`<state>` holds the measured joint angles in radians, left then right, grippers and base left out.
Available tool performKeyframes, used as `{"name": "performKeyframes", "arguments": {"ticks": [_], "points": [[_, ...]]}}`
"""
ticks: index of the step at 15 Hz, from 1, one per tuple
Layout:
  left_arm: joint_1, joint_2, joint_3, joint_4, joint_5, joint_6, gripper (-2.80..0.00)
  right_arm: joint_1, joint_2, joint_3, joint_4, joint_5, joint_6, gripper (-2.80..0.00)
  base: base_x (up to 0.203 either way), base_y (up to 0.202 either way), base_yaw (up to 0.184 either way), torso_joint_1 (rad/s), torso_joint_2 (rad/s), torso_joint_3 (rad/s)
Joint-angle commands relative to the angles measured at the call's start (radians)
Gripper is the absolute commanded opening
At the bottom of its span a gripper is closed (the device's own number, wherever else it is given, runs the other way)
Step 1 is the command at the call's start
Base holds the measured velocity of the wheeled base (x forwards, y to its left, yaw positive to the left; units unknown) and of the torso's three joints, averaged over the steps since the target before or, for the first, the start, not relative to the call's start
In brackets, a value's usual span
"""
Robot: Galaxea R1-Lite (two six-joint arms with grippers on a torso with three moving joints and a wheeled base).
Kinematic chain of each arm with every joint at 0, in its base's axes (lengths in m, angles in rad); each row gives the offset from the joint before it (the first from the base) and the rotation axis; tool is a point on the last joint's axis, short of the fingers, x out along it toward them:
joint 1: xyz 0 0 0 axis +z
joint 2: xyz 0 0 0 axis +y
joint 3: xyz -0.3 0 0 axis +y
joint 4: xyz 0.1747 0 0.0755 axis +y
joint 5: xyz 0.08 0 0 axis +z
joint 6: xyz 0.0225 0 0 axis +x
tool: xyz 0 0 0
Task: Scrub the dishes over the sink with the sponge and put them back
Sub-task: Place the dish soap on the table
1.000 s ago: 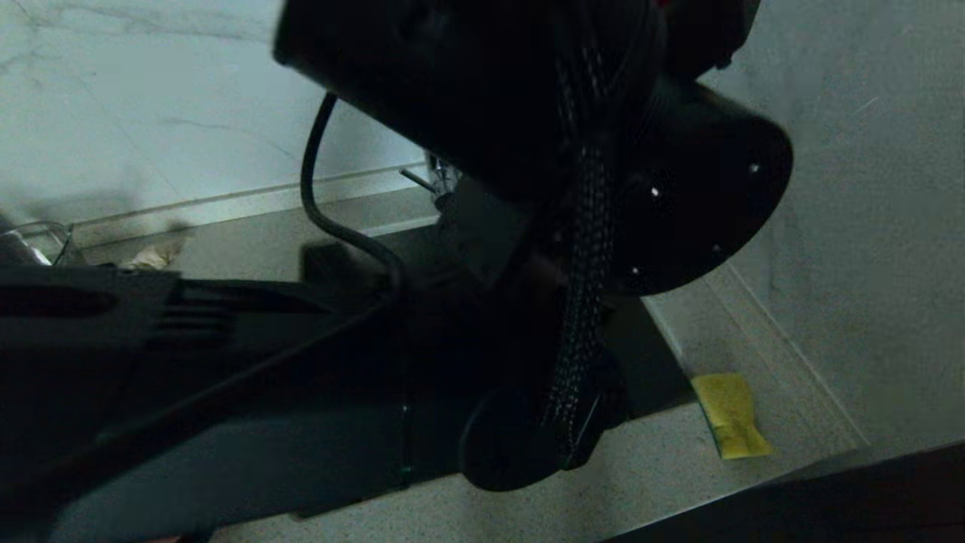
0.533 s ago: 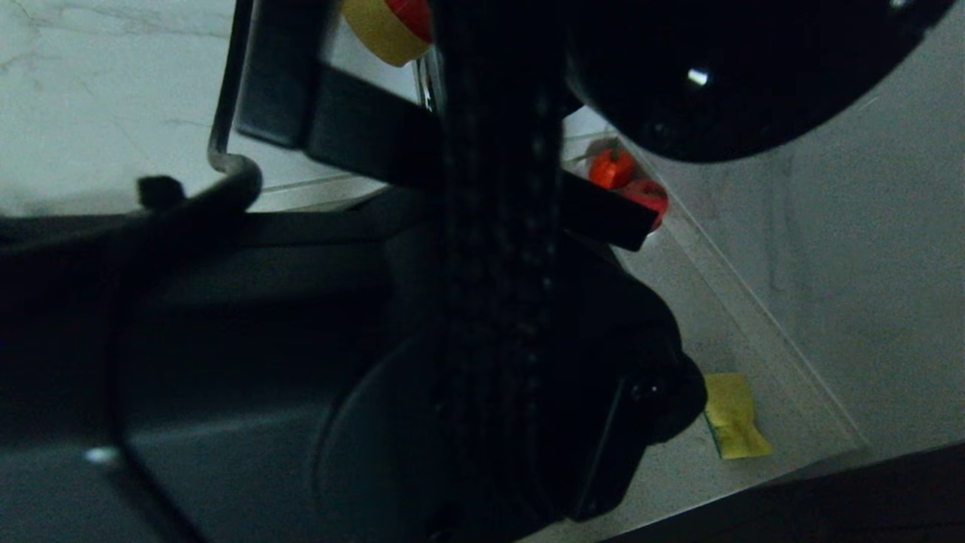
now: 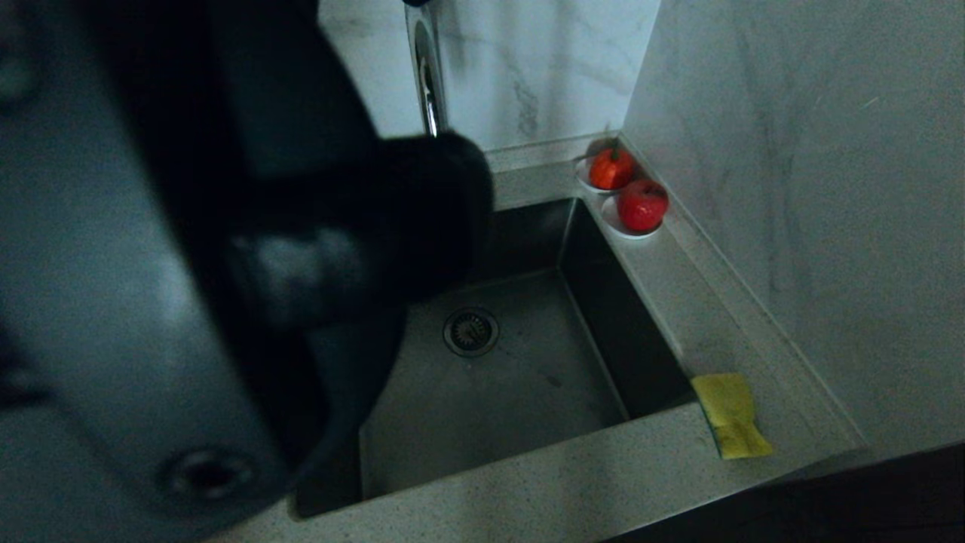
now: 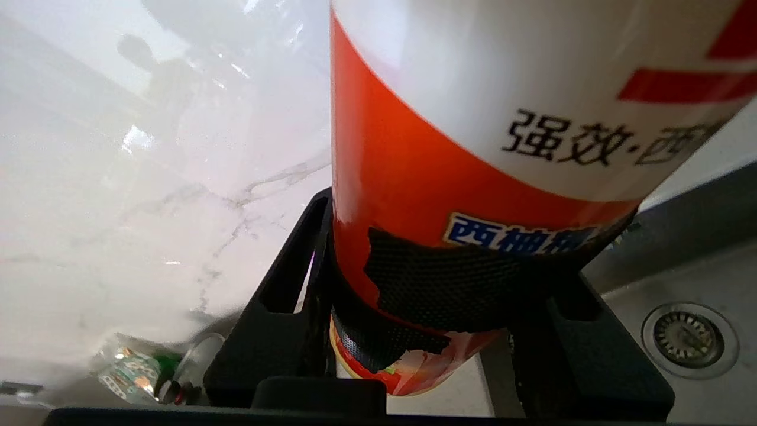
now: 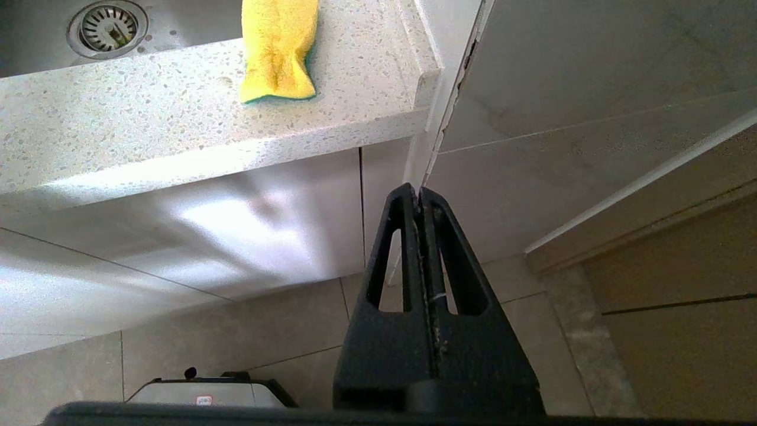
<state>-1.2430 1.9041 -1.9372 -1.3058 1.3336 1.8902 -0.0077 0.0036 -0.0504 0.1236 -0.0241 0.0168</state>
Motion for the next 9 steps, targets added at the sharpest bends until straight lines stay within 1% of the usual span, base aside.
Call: {"name": "performKeyframes", "arguments": {"ticks": [1,4,7,9], "points": [[0.0,-0.013,0.001,-0.015,0.007,0.01,-2.8,0.0,-0.001,0.0,0.001,0.0,0.0,-2.8,0.0,0.0,0.0,0.0,0.0,0.0],[0.0,-0.011,0.001,-0.023,0.006,0.009,-2.8,0.0,-0.001,0.0,0.001,0.0,0.0,-2.8,0.0,0.0,0.0,0.0,0.0,0.0],[0.001,-0.013,0.001,-0.113,0.006,0.009,-2.8,0.0,-0.001,0.0,0.001,0.0,0.0,-2.8,0.0,0.0,0.0,0.0,0.0,0.0],[0.002,-0.016,0.002,-0.133,0.009,-0.007,-2.8,0.0,-0.001,0.0,0.001,0.0,0.0,-2.8,0.0,0.0,0.0,0.0,0.0,0.0]]}}
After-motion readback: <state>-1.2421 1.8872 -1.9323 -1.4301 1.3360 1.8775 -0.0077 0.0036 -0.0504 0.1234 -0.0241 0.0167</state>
